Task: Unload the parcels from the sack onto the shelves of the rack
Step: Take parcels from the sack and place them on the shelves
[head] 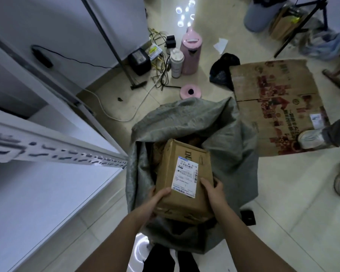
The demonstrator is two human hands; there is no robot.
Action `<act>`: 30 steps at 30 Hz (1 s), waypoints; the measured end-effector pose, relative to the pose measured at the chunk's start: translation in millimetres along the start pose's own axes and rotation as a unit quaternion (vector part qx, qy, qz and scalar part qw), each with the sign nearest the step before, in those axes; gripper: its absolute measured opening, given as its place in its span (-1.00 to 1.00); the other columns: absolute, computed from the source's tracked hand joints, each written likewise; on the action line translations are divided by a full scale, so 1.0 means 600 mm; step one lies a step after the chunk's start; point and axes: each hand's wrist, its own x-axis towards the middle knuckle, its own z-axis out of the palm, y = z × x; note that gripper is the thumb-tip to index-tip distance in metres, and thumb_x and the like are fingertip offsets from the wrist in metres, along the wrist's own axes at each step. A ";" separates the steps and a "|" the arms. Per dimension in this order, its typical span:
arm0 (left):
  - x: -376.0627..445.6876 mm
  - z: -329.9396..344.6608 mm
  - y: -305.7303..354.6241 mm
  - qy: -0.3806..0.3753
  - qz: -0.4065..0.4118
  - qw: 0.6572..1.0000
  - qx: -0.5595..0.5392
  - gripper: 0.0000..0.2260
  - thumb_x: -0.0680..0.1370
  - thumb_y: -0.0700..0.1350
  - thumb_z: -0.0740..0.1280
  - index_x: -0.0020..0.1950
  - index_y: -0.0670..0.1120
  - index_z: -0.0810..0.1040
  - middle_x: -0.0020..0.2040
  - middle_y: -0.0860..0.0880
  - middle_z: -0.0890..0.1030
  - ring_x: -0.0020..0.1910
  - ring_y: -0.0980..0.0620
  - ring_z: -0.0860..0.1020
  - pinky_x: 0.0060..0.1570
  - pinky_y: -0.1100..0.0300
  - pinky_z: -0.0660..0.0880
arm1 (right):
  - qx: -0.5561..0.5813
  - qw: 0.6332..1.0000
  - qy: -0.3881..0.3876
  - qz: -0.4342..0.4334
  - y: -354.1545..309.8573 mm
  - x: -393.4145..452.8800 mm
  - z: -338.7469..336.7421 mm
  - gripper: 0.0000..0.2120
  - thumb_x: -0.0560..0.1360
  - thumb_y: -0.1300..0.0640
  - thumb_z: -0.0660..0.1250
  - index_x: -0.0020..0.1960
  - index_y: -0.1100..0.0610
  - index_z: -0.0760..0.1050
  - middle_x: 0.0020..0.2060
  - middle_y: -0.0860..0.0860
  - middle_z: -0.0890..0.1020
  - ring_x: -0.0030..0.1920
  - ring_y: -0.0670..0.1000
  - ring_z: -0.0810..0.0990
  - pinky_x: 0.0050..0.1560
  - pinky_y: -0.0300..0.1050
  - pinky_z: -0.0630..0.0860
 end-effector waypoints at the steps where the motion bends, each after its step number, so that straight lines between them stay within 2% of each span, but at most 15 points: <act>1: -0.009 -0.002 -0.002 -0.003 -0.001 1.000 -0.010 -0.19 0.29 0.26 0.45 0.47 0.11 0.26 0.23 0.00 0.53 0.08 0.07 0.53 -0.18 0.20 0.44 | 0.018 0.999 -0.034 0.029 -0.001 -0.008 -0.002 -0.31 0.49 -0.11 0.36 0.50 0.07 0.16 0.29 0.13 0.47 0.20 0.16 0.52 0.21 0.13 0.47; 4: -0.024 -0.010 -0.003 -0.004 -0.011 0.999 -0.044 -0.46 0.46 0.16 0.37 0.39 0.04 0.34 0.06 0.02 0.59 -0.01 0.09 0.55 -0.20 0.23 0.45 | 0.033 0.993 -0.092 0.071 -0.007 -0.024 -0.006 -0.38 0.49 -0.22 0.31 0.44 0.05 0.29 0.16 0.11 0.59 0.08 0.14 0.59 -0.02 0.00 0.53; 7: -0.029 -0.013 0.001 -0.009 -0.027 0.998 -0.049 -0.51 0.41 0.21 0.37 0.26 0.02 0.43 0.03 0.01 0.61 0.01 0.06 0.54 -0.09 0.22 0.43 | 0.058 0.989 -0.119 0.068 -0.021 -0.040 -0.011 -0.58 0.56 -0.18 0.22 0.27 0.07 0.47 0.02 0.10 0.65 -0.01 0.10 0.62 -0.16 -0.07 0.49; 9: -0.031 -0.018 0.009 -0.020 -0.055 0.997 -0.050 -0.44 0.31 0.30 0.37 0.19 0.01 0.49 0.06 -0.07 0.62 0.06 -0.01 0.55 0.01 0.17 0.46 | 0.075 0.987 -0.119 0.077 -0.027 -0.041 -0.019 -0.65 0.57 -0.19 0.19 0.08 0.06 0.54 -0.11 0.08 0.65 -0.09 0.08 0.60 -0.19 -0.08 0.47; 11: -0.024 -0.021 0.018 -0.017 -0.083 0.995 -0.051 -0.28 0.14 0.40 0.39 0.16 0.02 0.53 0.10 -0.12 0.61 0.12 -0.08 0.55 0.10 0.07 0.47 | 0.111 0.982 -0.129 0.085 -0.033 -0.044 -0.025 -0.62 0.56 -0.23 0.16 -0.01 0.03 0.58 -0.20 0.09 0.68 -0.11 0.09 0.60 -0.16 -0.08 0.49; 13: -0.027 -0.020 0.031 -0.004 -0.123 0.990 -0.066 -0.19 0.05 0.47 0.38 0.11 -0.04 0.56 0.08 -0.15 0.59 0.11 -0.12 0.53 0.01 0.06 0.49 | 0.126 0.977 -0.144 0.089 -0.035 -0.041 -0.028 -0.56 0.55 -0.29 0.13 0.03 -0.01 0.62 -0.23 0.08 0.72 -0.06 0.12 0.62 -0.09 -0.04 0.52; 15: -0.023 -0.021 0.038 -0.004 -0.154 0.985 -0.075 -0.15 0.04 0.52 0.33 0.07 -0.08 0.57 0.08 -0.17 0.57 0.11 -0.15 0.51 -0.02 0.07 0.47 | 0.118 0.977 -0.154 0.085 -0.034 -0.039 -0.026 -0.52 0.52 -0.35 0.13 0.07 -0.04 0.63 -0.17 0.09 0.73 -0.02 0.15 0.64 -0.04 0.00 0.54; 18: -0.023 -0.023 0.040 -0.021 -0.186 0.979 -0.076 -0.08 0.07 0.60 0.23 0.07 -0.13 0.58 0.09 -0.20 0.59 0.13 -0.21 0.50 0.12 -0.01 0.43 | 0.071 0.984 -0.148 0.066 -0.031 -0.032 -0.022 -0.34 0.36 -0.50 0.18 0.21 -0.07 0.58 0.03 0.12 0.69 0.06 0.18 0.63 0.12 0.08 0.55; 20: -0.025 -0.022 0.040 -0.032 -0.191 0.978 -0.079 -0.02 0.10 0.64 0.15 0.13 -0.14 0.56 0.13 -0.24 0.57 0.17 -0.26 0.47 0.22 -0.14 0.36 | 0.038 0.986 -0.151 0.064 -0.031 -0.030 -0.020 -0.20 0.29 -0.57 0.16 0.32 -0.08 0.49 0.12 0.10 0.63 0.09 0.15 0.61 0.21 0.08 0.50; 22: -0.029 -0.018 0.043 -0.026 -0.171 0.980 -0.100 -0.02 0.18 0.64 0.08 0.20 -0.12 0.55 0.22 -0.27 0.53 0.23 -0.31 0.43 0.27 -0.33 0.20 | 0.020 0.989 -0.139 0.056 -0.040 -0.042 -0.018 -0.24 0.35 -0.55 0.11 0.32 -0.08 0.46 0.12 0.06 0.59 0.04 0.08 0.58 0.16 0.01 0.49; 23: -0.032 -0.013 0.044 -0.022 -0.156 0.981 -0.110 -0.06 0.23 0.63 0.05 0.21 -0.09 0.56 0.23 -0.25 0.54 0.21 -0.29 0.44 0.28 -0.35 0.16 | 0.014 0.990 -0.132 0.057 -0.044 -0.046 -0.018 -0.21 0.33 -0.57 0.10 0.34 -0.07 0.45 0.12 0.06 0.59 0.05 0.09 0.57 0.18 0.02 0.48; 25: -0.044 -0.004 0.046 -0.014 -0.119 0.984 -0.129 -0.17 0.34 0.56 0.03 0.17 -0.08 0.58 0.10 -0.21 0.63 0.12 -0.22 0.50 0.23 -0.25 0.25 | 0.009 0.992 -0.109 0.068 -0.047 -0.059 -0.020 -0.08 0.23 -0.63 0.12 0.35 -0.05 0.45 0.16 0.10 0.59 0.11 0.14 0.56 0.29 0.11 0.44; 27: -0.071 0.008 0.052 -0.006 -0.090 0.985 -0.144 -0.28 0.42 0.49 0.05 0.08 -0.11 0.60 -0.14 -0.19 0.70 -0.01 -0.16 0.56 -0.02 -0.04 0.43 | 0.015 0.993 -0.100 0.067 -0.044 -0.070 -0.028 0.03 0.09 -0.68 0.15 0.34 -0.04 0.47 0.15 0.12 0.60 0.14 0.17 0.57 0.31 0.15 0.43; 28: -0.081 0.010 0.051 -0.001 -0.082 0.986 -0.148 -0.31 0.45 0.46 0.07 0.05 -0.12 0.60 -0.21 -0.19 0.70 -0.05 -0.15 0.57 -0.13 0.01 0.44 | 0.016 0.993 -0.094 0.074 -0.045 -0.084 -0.031 0.03 0.08 -0.69 0.15 0.32 -0.03 0.49 0.14 0.13 0.61 0.13 0.18 0.57 0.30 0.16 0.43; 30: -0.114 0.012 0.053 0.002 -0.060 0.987 -0.151 -0.31 0.44 0.45 0.11 0.09 -0.13 0.60 -0.19 -0.20 0.70 -0.04 -0.17 0.59 -0.17 0.01 0.46 | 0.022 0.992 -0.098 0.081 -0.060 -0.137 -0.034 -0.11 0.23 -0.64 0.10 0.23 0.01 0.54 0.08 0.15 0.63 0.10 0.18 0.58 0.29 0.12 0.44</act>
